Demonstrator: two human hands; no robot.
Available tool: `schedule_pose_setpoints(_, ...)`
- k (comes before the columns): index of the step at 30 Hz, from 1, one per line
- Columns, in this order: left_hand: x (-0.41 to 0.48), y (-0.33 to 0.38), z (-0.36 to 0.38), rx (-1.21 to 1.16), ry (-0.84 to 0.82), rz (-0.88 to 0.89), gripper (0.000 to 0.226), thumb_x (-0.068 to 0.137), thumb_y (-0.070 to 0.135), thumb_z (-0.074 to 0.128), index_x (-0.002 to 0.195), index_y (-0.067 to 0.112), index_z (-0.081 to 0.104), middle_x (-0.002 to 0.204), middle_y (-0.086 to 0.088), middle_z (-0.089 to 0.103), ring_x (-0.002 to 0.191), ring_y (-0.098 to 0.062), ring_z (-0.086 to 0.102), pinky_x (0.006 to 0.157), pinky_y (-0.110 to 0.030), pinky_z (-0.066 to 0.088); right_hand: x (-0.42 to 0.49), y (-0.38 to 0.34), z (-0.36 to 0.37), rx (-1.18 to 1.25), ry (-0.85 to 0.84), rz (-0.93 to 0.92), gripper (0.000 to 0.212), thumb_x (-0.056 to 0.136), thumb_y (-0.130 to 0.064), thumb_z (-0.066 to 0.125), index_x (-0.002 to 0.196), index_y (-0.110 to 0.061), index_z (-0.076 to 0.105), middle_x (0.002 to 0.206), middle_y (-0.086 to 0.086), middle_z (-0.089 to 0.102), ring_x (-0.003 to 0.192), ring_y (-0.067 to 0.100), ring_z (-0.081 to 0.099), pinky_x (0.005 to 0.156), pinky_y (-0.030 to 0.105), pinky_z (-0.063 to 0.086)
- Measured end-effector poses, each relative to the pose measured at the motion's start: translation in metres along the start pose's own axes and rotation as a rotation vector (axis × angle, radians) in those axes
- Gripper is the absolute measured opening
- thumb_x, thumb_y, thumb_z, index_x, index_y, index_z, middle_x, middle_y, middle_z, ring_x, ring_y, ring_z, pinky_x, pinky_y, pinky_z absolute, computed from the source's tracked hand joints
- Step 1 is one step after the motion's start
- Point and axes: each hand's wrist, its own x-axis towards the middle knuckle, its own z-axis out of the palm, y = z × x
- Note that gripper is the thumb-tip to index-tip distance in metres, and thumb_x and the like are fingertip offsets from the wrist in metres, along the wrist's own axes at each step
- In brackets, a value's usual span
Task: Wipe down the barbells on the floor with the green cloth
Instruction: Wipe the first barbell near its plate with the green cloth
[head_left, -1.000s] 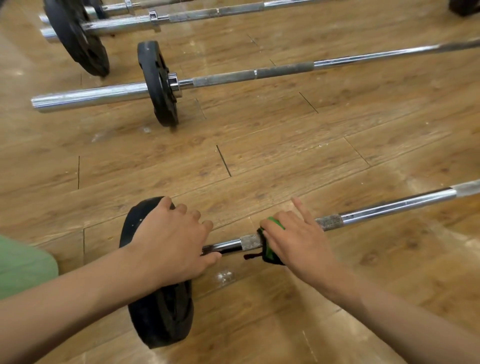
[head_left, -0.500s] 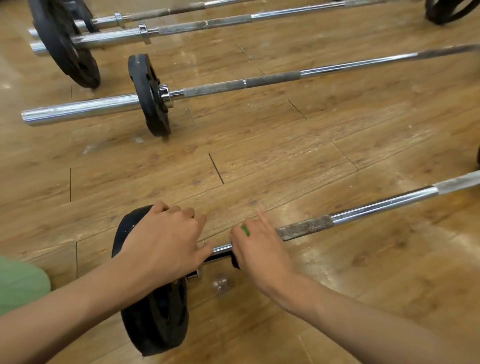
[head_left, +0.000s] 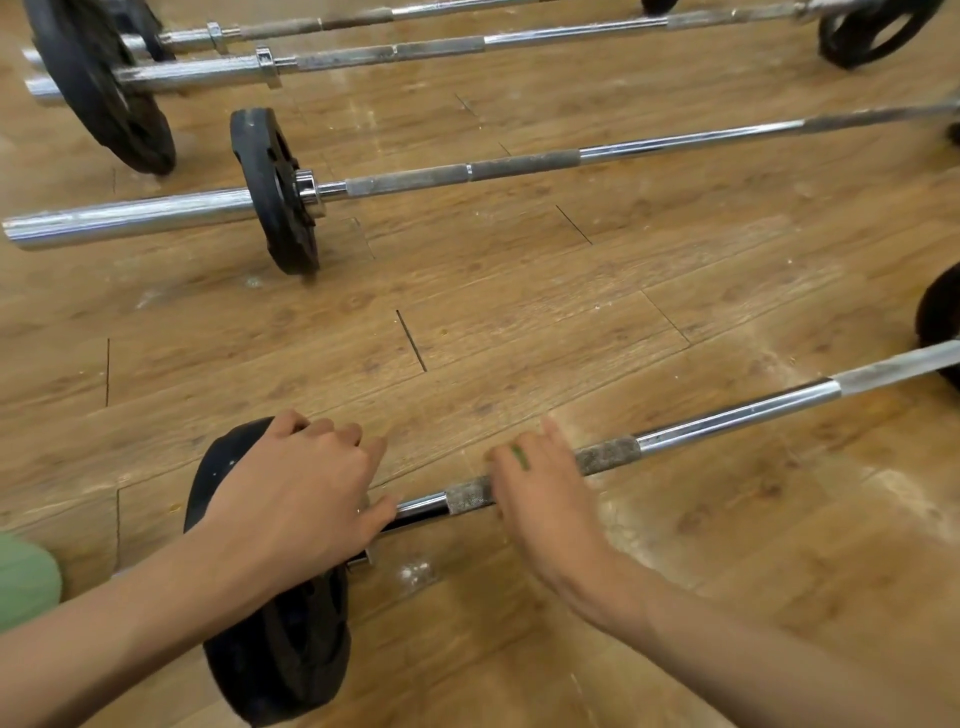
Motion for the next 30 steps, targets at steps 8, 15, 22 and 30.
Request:
schedule_pose_setpoints(8, -0.004, -0.004, 0.01, -0.019, 0.109, 0.031, 0.057, 0.097, 0.066, 0.026, 0.093, 0.026, 0.066, 0.078, 0.008, 0.06, 0.076, -0.019, 0.064, 0.086, -0.04, 0.051, 0.002, 0.064, -0.02, -0.114, 0.097, -0.163, 0.023, 0.102, -0.021, 0.048, 0.093, -0.014, 0.068, 0.083, 0.002, 0.059, 0.08, 0.027, 0.061, 0.128, 0.045, 0.021)
schedule_pose_setpoints(15, -0.007, 0.001, 0.015, 0.006, 0.109, 0.032, 0.044, 0.093, 0.064, 0.046, 0.095, 0.024, 0.065, 0.084, 0.004, 0.063, 0.082, -0.023, 0.065, 0.084, -0.042, 0.051, -0.003, 0.088, -0.02, 0.009, 0.071, 0.178, 0.035, 0.103, -0.02, 0.036, 0.095, -0.007, 0.067, 0.086, 0.01, 0.059, 0.087, 0.036, 0.057, 0.124, 0.057, 0.023)
schedule_pose_setpoints(22, -0.01, -0.002, 0.009, 0.071, 0.057, 0.075, 0.062, 0.096, 0.065, 0.022, 0.105, 0.022, 0.066, 0.099, 0.001, 0.066, 0.091, -0.024, 0.063, 0.089, -0.042, 0.051, 0.007, -0.013, 0.007, 0.064, 0.113, -0.242, 0.009, 0.095, -0.011, 0.056, 0.09, -0.01, 0.064, 0.078, 0.003, 0.047, 0.076, 0.026, 0.053, 0.127, 0.044, 0.024)
schedule_pose_setpoints(30, 0.016, 0.065, 0.005, -0.13, -0.038, 0.077, 0.1, 0.094, 0.075, -0.007, 0.165, 0.005, -0.007, 0.173, -0.016, 0.008, 0.16, -0.031, 0.01, 0.13, -0.047, 0.013, -0.008, 0.154, -0.035, -0.23, 0.192, 0.036, 0.029, 0.106, -0.022, 0.043, 0.099, -0.01, 0.068, 0.09, 0.012, 0.064, 0.089, 0.037, 0.06, 0.122, 0.06, 0.028)
